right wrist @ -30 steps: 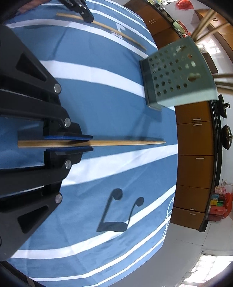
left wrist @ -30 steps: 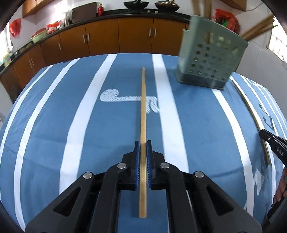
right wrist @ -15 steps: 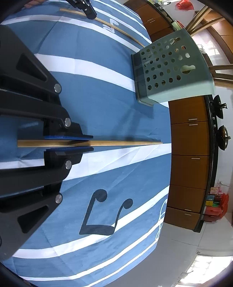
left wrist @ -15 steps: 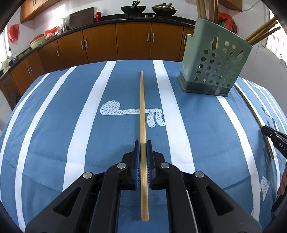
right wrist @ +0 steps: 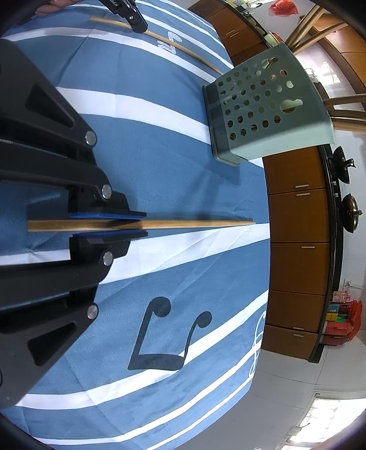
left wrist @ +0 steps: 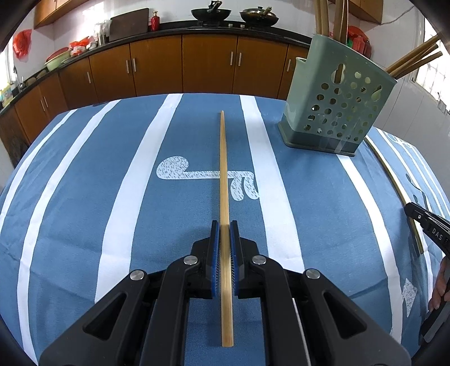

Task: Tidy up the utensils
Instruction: 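Grasp a chopstick with the left tool while the right tool grasps another, then lift both held chopsticks and turn them upright above the green holder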

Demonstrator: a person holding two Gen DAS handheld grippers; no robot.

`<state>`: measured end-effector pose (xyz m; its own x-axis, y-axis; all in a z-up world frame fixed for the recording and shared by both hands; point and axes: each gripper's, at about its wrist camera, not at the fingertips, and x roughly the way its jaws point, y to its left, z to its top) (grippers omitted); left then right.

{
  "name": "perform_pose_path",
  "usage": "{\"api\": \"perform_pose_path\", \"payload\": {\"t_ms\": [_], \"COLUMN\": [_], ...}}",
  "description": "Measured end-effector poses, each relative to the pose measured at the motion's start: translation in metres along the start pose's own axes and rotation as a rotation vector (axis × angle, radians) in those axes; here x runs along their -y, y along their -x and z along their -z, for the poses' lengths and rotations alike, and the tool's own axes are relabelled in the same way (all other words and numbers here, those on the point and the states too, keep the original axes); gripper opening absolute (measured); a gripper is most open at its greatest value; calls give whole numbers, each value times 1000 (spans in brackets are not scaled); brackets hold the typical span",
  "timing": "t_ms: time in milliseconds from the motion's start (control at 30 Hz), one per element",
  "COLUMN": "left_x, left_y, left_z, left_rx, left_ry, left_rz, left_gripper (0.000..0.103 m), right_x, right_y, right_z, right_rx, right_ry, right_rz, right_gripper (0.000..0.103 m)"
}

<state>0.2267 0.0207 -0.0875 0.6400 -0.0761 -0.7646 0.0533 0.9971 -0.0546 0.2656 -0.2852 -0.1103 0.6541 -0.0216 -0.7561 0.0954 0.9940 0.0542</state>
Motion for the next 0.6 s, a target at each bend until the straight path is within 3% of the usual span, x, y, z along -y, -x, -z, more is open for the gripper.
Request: {"api": "perform_pose_path", "payload": {"t_ms": [600], "left_x": [1], "left_y": [0], "left_z": [1], "left_rx": [-1], "left_ry": [-18], "left_rz": [-11], "left_gripper": [9], "right_x": [-1], "right_y": [5], "right_z": [5], "right_rx": [1], "right_ry": [2], "right_rz": [-2], "right_gripper": [9]}}
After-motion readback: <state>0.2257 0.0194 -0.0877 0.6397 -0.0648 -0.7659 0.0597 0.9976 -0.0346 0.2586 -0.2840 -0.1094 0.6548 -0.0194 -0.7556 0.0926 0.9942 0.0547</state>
